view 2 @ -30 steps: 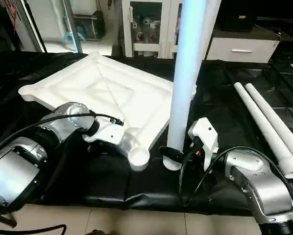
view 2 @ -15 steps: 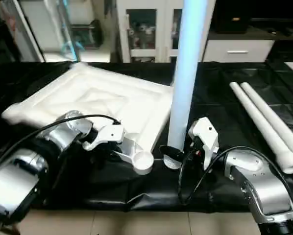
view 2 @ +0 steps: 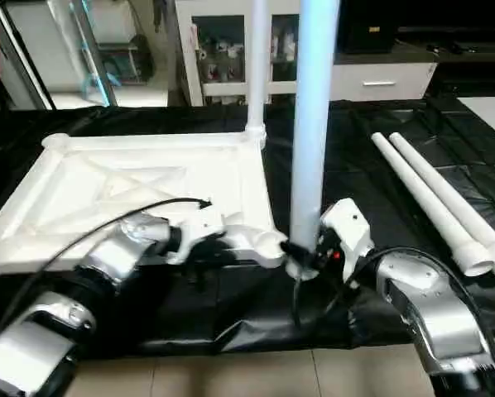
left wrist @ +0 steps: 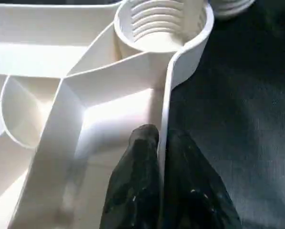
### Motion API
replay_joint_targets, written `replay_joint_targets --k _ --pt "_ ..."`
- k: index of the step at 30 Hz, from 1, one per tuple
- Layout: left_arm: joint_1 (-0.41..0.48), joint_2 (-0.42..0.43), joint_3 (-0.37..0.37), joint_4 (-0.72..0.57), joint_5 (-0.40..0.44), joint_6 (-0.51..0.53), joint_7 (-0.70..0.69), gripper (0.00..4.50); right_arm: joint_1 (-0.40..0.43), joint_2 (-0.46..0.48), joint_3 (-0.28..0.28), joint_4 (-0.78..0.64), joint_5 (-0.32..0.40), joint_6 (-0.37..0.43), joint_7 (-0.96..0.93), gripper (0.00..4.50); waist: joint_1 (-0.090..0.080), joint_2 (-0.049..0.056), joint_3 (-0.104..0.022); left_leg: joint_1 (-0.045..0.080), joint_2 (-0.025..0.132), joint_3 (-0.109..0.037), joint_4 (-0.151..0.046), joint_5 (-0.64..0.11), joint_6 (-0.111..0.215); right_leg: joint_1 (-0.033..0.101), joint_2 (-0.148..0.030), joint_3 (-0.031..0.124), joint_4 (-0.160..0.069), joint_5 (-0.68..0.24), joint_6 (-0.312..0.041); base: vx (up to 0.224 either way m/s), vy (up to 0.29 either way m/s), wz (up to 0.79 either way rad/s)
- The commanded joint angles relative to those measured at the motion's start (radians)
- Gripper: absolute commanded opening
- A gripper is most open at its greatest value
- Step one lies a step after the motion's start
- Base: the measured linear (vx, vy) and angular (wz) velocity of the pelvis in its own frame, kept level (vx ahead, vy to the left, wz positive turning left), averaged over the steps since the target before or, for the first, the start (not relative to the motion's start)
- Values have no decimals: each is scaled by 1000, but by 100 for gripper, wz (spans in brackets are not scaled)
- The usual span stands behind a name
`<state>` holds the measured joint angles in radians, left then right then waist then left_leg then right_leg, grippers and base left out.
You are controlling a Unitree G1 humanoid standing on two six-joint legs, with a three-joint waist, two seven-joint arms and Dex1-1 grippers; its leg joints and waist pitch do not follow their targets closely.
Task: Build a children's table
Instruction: Pick table leg, then insert table leg to table base
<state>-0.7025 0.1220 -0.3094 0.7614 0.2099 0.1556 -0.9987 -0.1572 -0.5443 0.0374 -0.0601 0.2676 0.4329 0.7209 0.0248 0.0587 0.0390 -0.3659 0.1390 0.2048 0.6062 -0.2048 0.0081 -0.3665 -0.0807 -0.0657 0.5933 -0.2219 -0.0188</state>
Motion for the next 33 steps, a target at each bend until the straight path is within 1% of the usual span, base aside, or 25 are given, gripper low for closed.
replay_joint_targets --k 1,2,3,4,6,8,9,10,11,12,13,14,16,17,18,19,20,21,22,23,24,28,29,30,33 --pt "45 -17 38 -6 -30 111 93 6 -22 14 -34 6 8 18 -37 189 -1 -38 -39 16 107 -64 -96 -297 17 14 -103 59 -89 -306 -172 0 0 0" --pt "47 -23 41 -13 -31 120 103 6 -25 21 -40 6 12 16 -46 189 -1 -37 -39 14 105 -63 -95 -287 22 15 -103 59 -88 -291 -177 0 0 0" --pt "55 -25 38 -27 -27 116 108 4 -30 35 -51 4 21 19 -61 189 -2 -40 -41 12 104 -61 -93 -261 35 19 -103 58 -85 -251 -186 0 0 0" --pt "58 -24 33 -34 -23 111 108 2 -32 41 -56 3 27 25 -68 189 -3 -43 -41 9 101 -58 -91 -248 53 20 -104 57 -86 -240 -188 0 0 0" --pt "71 -18 24 -47 -16 54 109 2 -42 61 -75 7 42 32 -90 189 -6 -45 -42 8 99 -58 -87 -235 72 19 -107 56 -88 -262 -184 0 0 0" --pt "74 -14 20 -50 -13 39 108 2 -45 66 -80 9 47 34 -94 189 -8 -44 -44 5 98 -57 -86 -221 79 19 -107 56 -88 -262 -180 0 0 0" --pt "82 6 7 -70 1 -7 97 31 -61 89 -111 20 78 38 -105 189 -9 -42 -45 6 100 -57 -86 -211 87 16 -104 55 -86 -251 -182 0 0 0" --pt "82 8 7 -72 1 -8 96 49 -63 90 -114 21 82 39 -105 189 -12 -43 -45 2 98 -56 -85 -209 89 17 -103 55 -86 -250 -185 0 0 0" --pt "85 14 11 -96 -6 6 90 49 -66 94 -126 21 97 40 -99 189 -11 -43 -45 4 99 -55 -85 -210 88 15 -103 55 -86 -251 -186 0 0 0" --pt "88 18 13 -111 -13 16 86 64 -67 95 -132 18 104 41 -96 189 -12 -43 -46 2 99 -54 -84 -202 89 16 -104 56 -83 -235 -193 0 0 0" --pt "89 20 16 -121 -16 13 90 72 -67 97 -139 16 114 44 -94 189 -10 -40 -46 3 100 -53 -83 -194 90 15 -103 56 -82 -221 -199 0 0 0" --pt "91 22 19 -131 -19 9 96 82 -67 100 -148 13 126 49 -92 189 -10 -40 -46 3 100 -53 -83 -194 90 15 -103 56 -82 -221 -199 0 0 0" --pt "92 25 32 -145 -24 -5 119 98 -60 103 -173 0 162 67 -77 189 -9 -38 -49 1 101 -52 -81 -170 103 16 -101 55 -75 -167 -215 0 0 0" --pt "96 27 36 -155 -36 -16 104 98 -54 99 -178 -10 170 72 -67 189 -8 -33 -50 1 102 -53 -82 -165 103 16 -100 54 -73 -156 -219 0 0 0" --pt "101 35 35 -166 -52 -34 68 98 -47 91 -184 -21 186 81 -52 189 -7 -28 -51 5 105 -53 -83 -158 100 14 -97 53 -69 -119 -229 0 0 0" --pt "102 41 30 -166 -57 -43 44 98 -46 87 -187 -24 193 84 -44 189 -6 -30 -52 5 105 -53 -82 -151 101 15 -97 53 -68 -99 -232 0 0 0" --pt "102 41 30 -166 -57 -43 44 98 -46 87 -187 -24 193 84 -44 189 -6 -29 -53 4 104 -52 -82 -140 104 16 -97 53 -66 -79 -234 0 0 0" --pt "94 51 21 -154 -57 -49 19 98 -46 76 -191 -27 205 90 -26 189 -7 -30 -55 4 104 -52 -80 -114 113 16 -96 52 -60 -31 -240 0 0 0" --pt "90 54 18 -148 -58 -50 13 98 -47 71 -191 -27 210 92 -20 189 -6 -26 -55 5 103 -50 -78 -112 118 15 -96 52 -58 -4 -249 0 0 0" --pt "83 56 17 -138 -59 -51 9 98 -47 66 -191 -29 215 94 -13 189 -6 -28 -54 4 102 -49 -77 -116 121 17 -98 53 -58 0 -253 0 0 0" --pt "65 59 17 -107 -61 -44 -1 98 -46 54 -192 -38 226 101 3 189 -2 -30 -52 3 100 -47 -76 -134 116 20 -102 53 -62 -26 -255 0 0 0" --pt "48 72 5 -77 -66 -30 -32 98 -44 42 -194 -49 240 113 18 189 2 -30 -50 4 101 -50 -79 -155 98 20 -100 53 -66 -84 -245 0 0 0" --pt "45 79 -1 -63 -67 -37 -46 98 -44 39 -191 -50 238 112 20 189 4 -24 -51 5 102 -51 -80 -154 93 19 -100 53 -65 -83 -245 0 0 0" --pt "38 87 -8 -39 -61 -54 -52 98 -45 37 -189 -49 234 110 23 189 1 -26 -52 7 102 -50 -80 -157 87 17 -97 52 -64 -68 -246 0 0 0" --pt "32 91 -13 -21 -52 -64 -52 98 -50 34 -189 -45 236 107 24 189 2 -25 -51 6 102 -50 -80 -165 83 19 -100 53 -64 -64 -252 0 0 0"
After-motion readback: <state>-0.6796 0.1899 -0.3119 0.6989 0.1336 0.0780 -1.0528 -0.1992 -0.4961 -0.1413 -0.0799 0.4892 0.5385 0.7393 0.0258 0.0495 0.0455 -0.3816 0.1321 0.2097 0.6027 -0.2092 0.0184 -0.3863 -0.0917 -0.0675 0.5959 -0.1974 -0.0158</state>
